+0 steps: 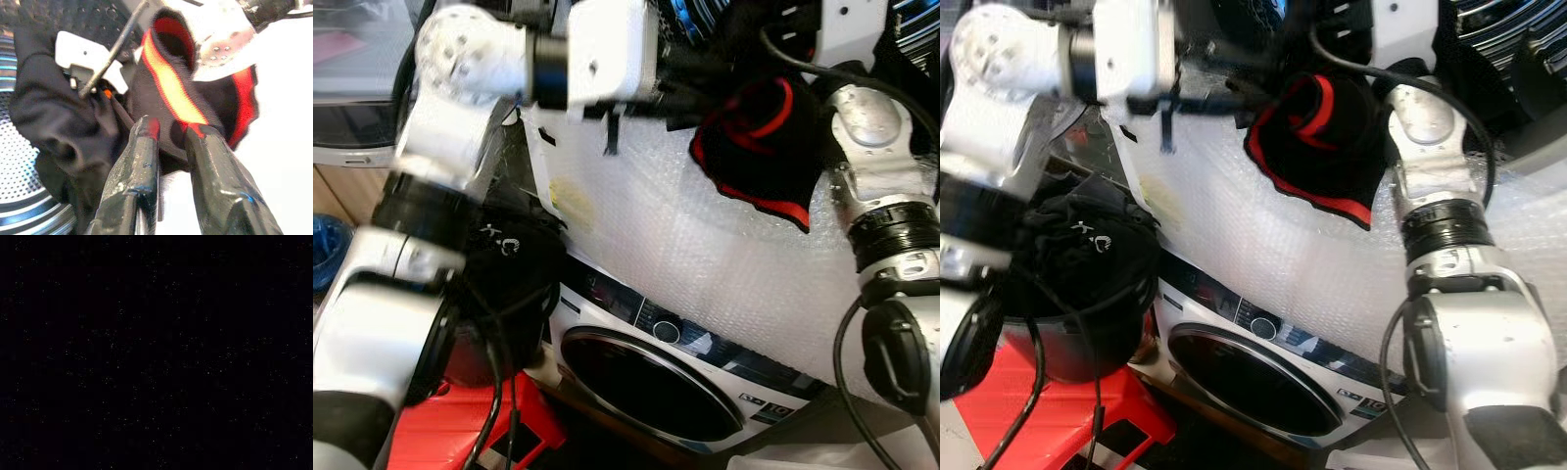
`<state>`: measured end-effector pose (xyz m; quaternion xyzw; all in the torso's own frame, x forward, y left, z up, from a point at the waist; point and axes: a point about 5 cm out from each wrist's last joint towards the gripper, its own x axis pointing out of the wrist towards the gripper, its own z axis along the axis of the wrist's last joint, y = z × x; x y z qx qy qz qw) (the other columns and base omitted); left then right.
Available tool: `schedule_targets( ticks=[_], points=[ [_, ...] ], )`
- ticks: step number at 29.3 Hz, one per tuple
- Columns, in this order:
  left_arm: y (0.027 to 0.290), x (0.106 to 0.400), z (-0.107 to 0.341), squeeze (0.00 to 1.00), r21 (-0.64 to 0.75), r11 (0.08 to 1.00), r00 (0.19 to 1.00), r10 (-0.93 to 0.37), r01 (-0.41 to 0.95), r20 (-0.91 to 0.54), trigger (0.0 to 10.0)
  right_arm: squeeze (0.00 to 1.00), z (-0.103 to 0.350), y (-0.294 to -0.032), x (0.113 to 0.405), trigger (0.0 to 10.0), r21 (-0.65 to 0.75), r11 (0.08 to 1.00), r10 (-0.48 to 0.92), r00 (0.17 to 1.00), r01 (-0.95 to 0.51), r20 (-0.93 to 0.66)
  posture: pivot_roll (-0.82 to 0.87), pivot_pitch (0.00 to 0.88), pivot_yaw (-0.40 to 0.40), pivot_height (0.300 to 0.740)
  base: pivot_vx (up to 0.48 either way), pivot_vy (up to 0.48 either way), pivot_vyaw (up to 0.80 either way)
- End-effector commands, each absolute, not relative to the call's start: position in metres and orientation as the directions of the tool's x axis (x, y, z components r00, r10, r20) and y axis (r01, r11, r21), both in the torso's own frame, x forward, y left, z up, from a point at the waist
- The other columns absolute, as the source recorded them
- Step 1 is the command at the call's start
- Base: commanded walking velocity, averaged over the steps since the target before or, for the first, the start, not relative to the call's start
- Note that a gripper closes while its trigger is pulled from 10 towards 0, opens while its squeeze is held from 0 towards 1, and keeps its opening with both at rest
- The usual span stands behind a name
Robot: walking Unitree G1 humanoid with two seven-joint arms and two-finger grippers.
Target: Clothes washing
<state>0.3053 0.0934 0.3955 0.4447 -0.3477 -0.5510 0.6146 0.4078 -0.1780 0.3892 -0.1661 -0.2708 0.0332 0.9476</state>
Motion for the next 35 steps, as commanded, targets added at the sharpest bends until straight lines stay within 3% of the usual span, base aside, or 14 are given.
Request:
schedule_targets(
  ticks=[1, 2, 3, 4, 9, 10, 11, 13, 15, 18, 21, 27, 31, 35],
  points=[
    [0.090, 0.295, 0.396, 0.00, 0.934, -0.008, 0.137, -0.989, 0.357, -0.061, 10.0, 0.00, 0.374, -0.199, 0.411, 10.0, -0.324, 0.942, 0.069, 0.892, 0.089, 0.448, 0.19, 0.159, -0.086, 0.740, 0.000, 0.000, 0.00],
    [0.093, 0.298, 0.394, 0.00, 0.944, 0.095, 0.220, -0.975, 0.315, 0.025, 10.0, 0.00, 0.374, -0.199, 0.411, 10.0, -0.323, 0.942, 0.064, 0.892, 0.095, 0.448, 0.20, 0.161, -0.094, 0.740, 0.000, 0.000, 0.00],
    [0.093, 0.298, 0.394, 0.00, 0.944, 0.095, 0.220, -0.975, 0.315, 0.025, 10.0, 0.00, 0.374, -0.199, 0.411, 10.0, -0.323, 0.942, 0.064, 0.892, 0.095, 0.448, 0.20, 0.161, -0.094, 0.740, 0.000, 0.000, 0.00],
    [0.094, 0.304, 0.398, 1.00, 0.936, 0.194, 0.273, -0.955, 0.293, 0.113, 10.0, 0.00, 0.375, -0.195, 0.411, 10.0, -0.322, 0.944, 0.085, 0.886, 0.074, 0.455, 0.20, 0.161, -0.094, 0.740, 0.000, 0.000, 0.00],
    [0.098, 0.299, 0.399, 1.00, 0.914, 0.290, 0.295, -0.933, 0.284, 0.205, 10.0, 0.00, 0.376, -0.190, 0.410, 10.0, -0.325, 0.944, 0.111, 0.879, 0.052, 0.463, 0.21, 0.164, -0.101, 0.740, 0.000, 0.000, 0.00],
    [0.100, 0.296, 0.393, 1.00, 0.911, 0.258, 0.285, -0.944, 0.321, 0.166, 10.0, 0.00, 0.376, -0.189, 0.410, 10.0, -0.329, 0.943, 0.113, 0.879, 0.053, 0.464, 0.21, 0.168, -0.100, 0.740, 0.000, 0.000, 0.00],
    [0.103, 0.287, 0.379, 0.00, 0.888, 0.190, 0.247, -0.965, 0.419, 0.090, 10.0, 0.00, 0.377, -0.190, 0.410, 10.0, -0.332, 0.941, 0.106, 0.877, 0.063, 0.468, 0.20, 0.169, -0.098, 0.740, 0.000, 0.000, 0.00],
    [0.104, 0.283, 0.373, 0.00, 0.873, 0.162, 0.222, -0.973, 0.460, 0.063, 10.0, 0.00, 0.377, -0.190, 0.410, 10.0, -0.332, 0.941, 0.102, 0.876, 0.069, 0.471, 0.20, 0.169, -0.098, 0.740, 0.000, 0.000, 0.00],
    [0.108, 0.274, 0.360, 0.00, 0.821, 0.122, 0.190, -0.982, 0.558, 0.016, 10.0, 0.00, 0.382, -0.208, 0.408, 10.0, -0.252, 0.942, -0.072, 0.864, 0.224, 0.498, 0.19, 0.175, -0.095, 0.740, 0.000, 0.000, 0.00],
    [0.110, 0.271, 0.354, 0.00, 0.801, 0.114, 0.194, -0.981, 0.588, -0.003, 10.0, 0.00, 0.384, -0.219, 0.406, 10.0, -0.206, 0.930, -0.164, 0.846, 0.304, 0.507, 0.19, 0.178, -0.097, 0.740, 0.000, 0.000, 0.00],
    [0.114, 0.269, 0.336, 0.00, 0.746, 0.103, 0.209, -0.977, 0.658, -0.049, 10.0, 0.00, 0.393, -0.241, 0.399, 10.0, -0.074, 0.880, -0.362, 0.763, 0.469, 0.535, 0.19, 0.180, -0.102, 0.740, 0.000, 0.000, 0.00],
    [0.109, 0.264, 0.313, 0.00, 0.689, 0.090, 0.210, -0.973, 0.720, -0.092, 10.0, 0.00, 0.406, -0.248, 0.391, 10.0, 0.020, 0.859, -0.427, 0.694, 0.512, 0.579, 0.19, 0.182, -0.107, 0.740, 0.000, 0.000, 0.00],
    [0.108, 0.260, 0.301, 0.00, 0.657, 0.091, 0.221, -0.968, 0.748, -0.118, 10.0, 0.00, 0.408, -0.229, 0.397, 10.0, -0.058, 0.928, -0.268, 0.767, 0.368, 0.584, 0.19, 0.184, -0.107, 0.740, 0.000, 0.000, 0.00],
    [0.107, 0.258, 0.298, 0.00, 0.637, 0.104, 0.229, -0.967, 0.764, -0.116, 10.0, 0.00, 0.403, -0.183, 0.398, 10.0, -0.372, 0.928, 0.210, 0.814, 0.007, 0.542, 0.19, 0.190, -0.103, 0.740, 0.000, 0.000, 0.00]
  ],
)
